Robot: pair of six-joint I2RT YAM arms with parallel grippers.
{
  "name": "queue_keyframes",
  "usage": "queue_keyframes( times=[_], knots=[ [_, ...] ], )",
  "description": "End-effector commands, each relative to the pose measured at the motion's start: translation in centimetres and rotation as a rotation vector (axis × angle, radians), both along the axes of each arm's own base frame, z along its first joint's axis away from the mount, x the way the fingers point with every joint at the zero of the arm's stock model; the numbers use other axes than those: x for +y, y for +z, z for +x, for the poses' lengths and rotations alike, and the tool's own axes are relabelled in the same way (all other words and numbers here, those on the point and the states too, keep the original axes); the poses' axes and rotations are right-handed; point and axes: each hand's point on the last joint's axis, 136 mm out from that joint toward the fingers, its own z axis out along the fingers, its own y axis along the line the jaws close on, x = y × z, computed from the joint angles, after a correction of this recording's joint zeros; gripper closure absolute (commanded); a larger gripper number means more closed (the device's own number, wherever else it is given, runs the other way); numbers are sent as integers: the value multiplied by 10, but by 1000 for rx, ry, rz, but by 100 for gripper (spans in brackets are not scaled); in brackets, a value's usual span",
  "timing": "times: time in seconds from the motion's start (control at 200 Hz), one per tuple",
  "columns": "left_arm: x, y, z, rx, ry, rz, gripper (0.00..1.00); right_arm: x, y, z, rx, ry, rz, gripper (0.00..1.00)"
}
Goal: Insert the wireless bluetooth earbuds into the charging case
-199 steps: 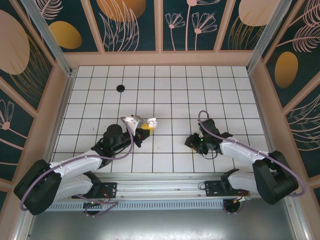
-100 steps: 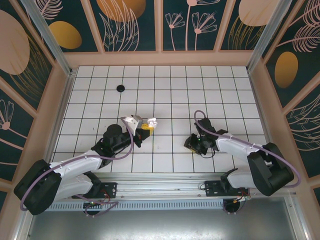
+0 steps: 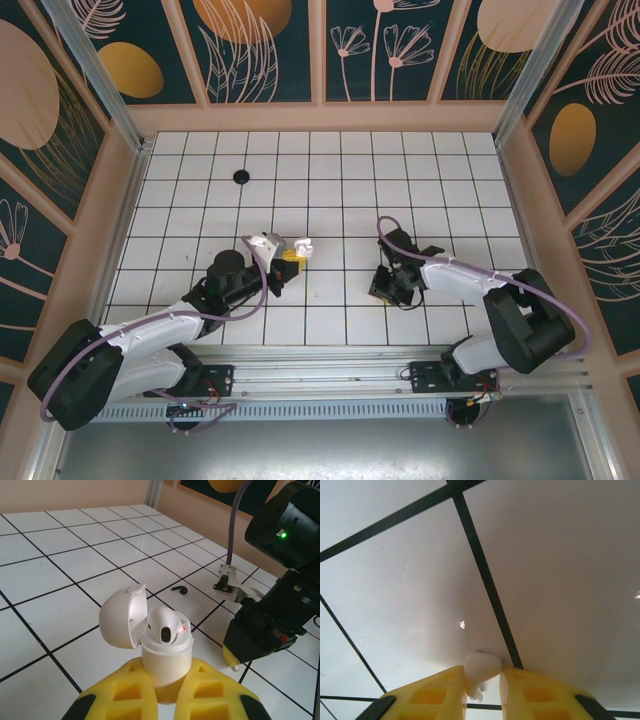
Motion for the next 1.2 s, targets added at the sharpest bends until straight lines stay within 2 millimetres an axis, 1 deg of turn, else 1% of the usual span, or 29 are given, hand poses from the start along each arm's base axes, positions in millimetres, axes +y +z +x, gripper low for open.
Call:
queue_keyframes(
  times=[0.0, 0.185, 0.455, 0.626, 0.751, 0.866, 0.971, 1.066, 1.131, 1.196],
  knots=[
    [2, 1, 1, -25, 5, 10, 100, 18, -1, 25, -103, 44, 0, 79],
    [1, 0, 1, -25, 0, 14, 100, 20, 2, 27, -103, 60, -41, 82],
    [1, -1, 1, -28, -3, 21, 100, 19, 18, 39, -155, 36, -89, 84],
    [1, -1, 1, -28, -2, 25, 100, 22, 10, 37, -117, 50, -94, 83],
    [1, -1, 1, -28, -3, 28, 100, 23, 8, 37, -103, 55, -98, 79],
    [1, -1, 2, -30, -2, 34, 100, 24, 20, 38, -117, 67, -95, 75],
    [1, -1, 2, -30, -2, 37, 100, 17, 33, 40, -136, 64, -101, 73],
    [-1, -1, 3, -30, -5, 38, 100, 13, 44, 44, -157, 70, -71, 72],
    [-2, -1, 4, -28, -8, 37, 100, 8, 47, 48, -171, 73, -54, 71],
    [-4, -1, 4, -24, -17, 38, 100, 4, 46, 48, -174, 73, -48, 71]
  ],
)
